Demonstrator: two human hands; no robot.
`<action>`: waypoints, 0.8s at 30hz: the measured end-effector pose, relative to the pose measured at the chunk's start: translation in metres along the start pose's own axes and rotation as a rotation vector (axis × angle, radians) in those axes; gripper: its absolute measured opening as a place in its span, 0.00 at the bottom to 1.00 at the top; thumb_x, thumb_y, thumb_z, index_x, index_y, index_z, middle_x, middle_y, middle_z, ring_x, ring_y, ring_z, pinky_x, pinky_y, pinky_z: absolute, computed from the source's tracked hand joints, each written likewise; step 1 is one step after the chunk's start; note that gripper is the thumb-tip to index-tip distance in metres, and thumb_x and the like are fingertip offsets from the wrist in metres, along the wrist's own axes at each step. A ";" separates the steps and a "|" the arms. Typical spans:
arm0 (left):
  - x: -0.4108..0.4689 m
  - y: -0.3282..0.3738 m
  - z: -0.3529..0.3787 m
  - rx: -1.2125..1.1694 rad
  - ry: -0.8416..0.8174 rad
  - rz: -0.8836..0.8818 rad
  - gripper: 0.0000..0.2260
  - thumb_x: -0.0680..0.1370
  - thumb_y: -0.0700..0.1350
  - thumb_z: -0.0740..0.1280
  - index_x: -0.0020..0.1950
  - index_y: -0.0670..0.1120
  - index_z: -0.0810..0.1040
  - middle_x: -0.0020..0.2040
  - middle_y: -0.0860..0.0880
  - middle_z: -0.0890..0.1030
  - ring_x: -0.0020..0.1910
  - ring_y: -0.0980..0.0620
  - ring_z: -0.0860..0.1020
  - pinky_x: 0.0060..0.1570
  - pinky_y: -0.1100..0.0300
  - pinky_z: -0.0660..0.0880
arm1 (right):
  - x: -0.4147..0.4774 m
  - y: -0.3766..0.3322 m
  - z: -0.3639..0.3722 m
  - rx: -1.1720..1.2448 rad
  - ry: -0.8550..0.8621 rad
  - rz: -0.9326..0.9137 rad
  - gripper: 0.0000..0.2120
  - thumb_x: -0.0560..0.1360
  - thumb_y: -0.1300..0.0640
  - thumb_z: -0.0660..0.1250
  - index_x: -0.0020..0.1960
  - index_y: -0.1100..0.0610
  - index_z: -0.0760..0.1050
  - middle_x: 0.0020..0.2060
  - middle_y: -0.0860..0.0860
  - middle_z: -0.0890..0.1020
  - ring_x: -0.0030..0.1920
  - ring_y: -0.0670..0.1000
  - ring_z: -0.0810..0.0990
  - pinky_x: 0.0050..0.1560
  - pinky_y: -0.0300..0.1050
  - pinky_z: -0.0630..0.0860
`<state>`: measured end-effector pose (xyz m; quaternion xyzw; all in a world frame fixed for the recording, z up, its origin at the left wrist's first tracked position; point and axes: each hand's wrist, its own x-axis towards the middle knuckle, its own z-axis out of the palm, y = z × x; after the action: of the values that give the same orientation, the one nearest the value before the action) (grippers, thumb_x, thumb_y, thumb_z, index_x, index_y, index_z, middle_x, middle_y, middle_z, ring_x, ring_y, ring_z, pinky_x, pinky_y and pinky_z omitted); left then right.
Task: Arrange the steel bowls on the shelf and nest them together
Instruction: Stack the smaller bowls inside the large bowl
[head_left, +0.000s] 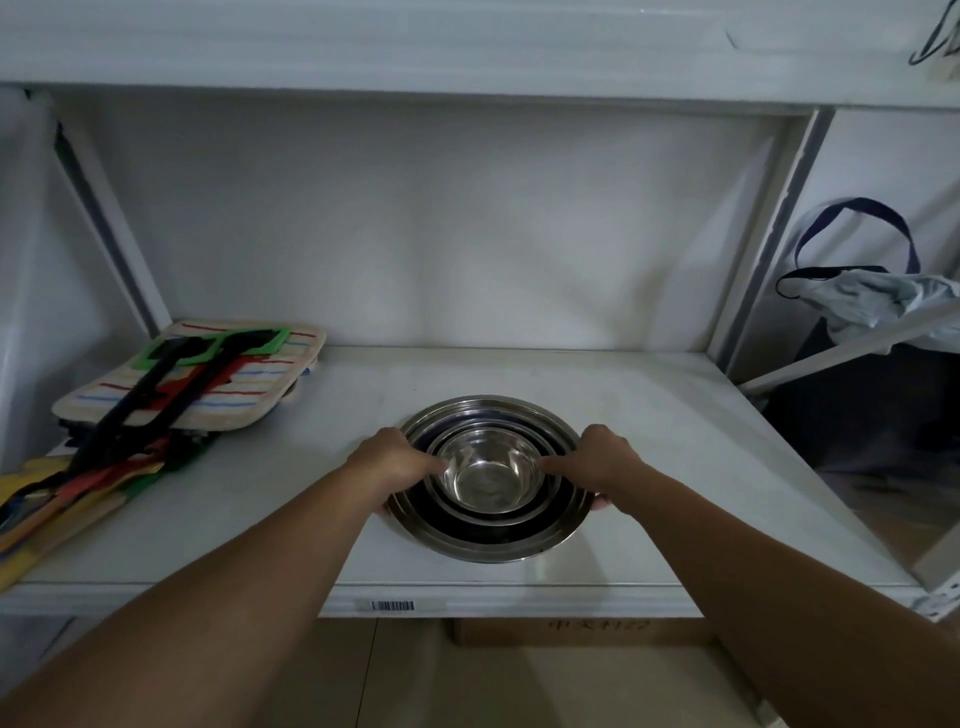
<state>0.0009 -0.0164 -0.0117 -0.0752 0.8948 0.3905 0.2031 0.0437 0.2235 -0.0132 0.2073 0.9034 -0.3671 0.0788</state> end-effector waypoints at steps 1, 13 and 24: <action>0.002 0.002 0.001 0.021 0.006 0.008 0.33 0.71 0.54 0.78 0.70 0.39 0.73 0.61 0.38 0.81 0.56 0.38 0.82 0.54 0.43 0.83 | 0.003 -0.004 0.000 -0.033 -0.001 -0.001 0.18 0.71 0.46 0.75 0.49 0.58 0.73 0.43 0.56 0.83 0.41 0.55 0.86 0.38 0.49 0.86; 0.028 0.013 0.004 0.410 0.059 -0.014 0.34 0.69 0.57 0.79 0.70 0.41 0.75 0.64 0.41 0.82 0.59 0.41 0.82 0.58 0.51 0.81 | 0.023 -0.011 0.004 -0.366 0.007 -0.023 0.21 0.70 0.44 0.76 0.52 0.55 0.71 0.39 0.52 0.78 0.37 0.52 0.81 0.42 0.48 0.83; 0.030 0.015 0.007 0.486 0.086 -0.014 0.32 0.71 0.58 0.78 0.68 0.41 0.77 0.63 0.42 0.82 0.60 0.42 0.82 0.56 0.53 0.79 | 0.029 -0.013 0.009 -0.424 0.025 -0.017 0.21 0.70 0.45 0.76 0.52 0.53 0.70 0.40 0.51 0.79 0.44 0.54 0.83 0.50 0.51 0.83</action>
<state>-0.0282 -0.0005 -0.0189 -0.0471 0.9697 0.1589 0.1797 0.0117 0.2177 -0.0201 0.1830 0.9630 -0.1670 0.1063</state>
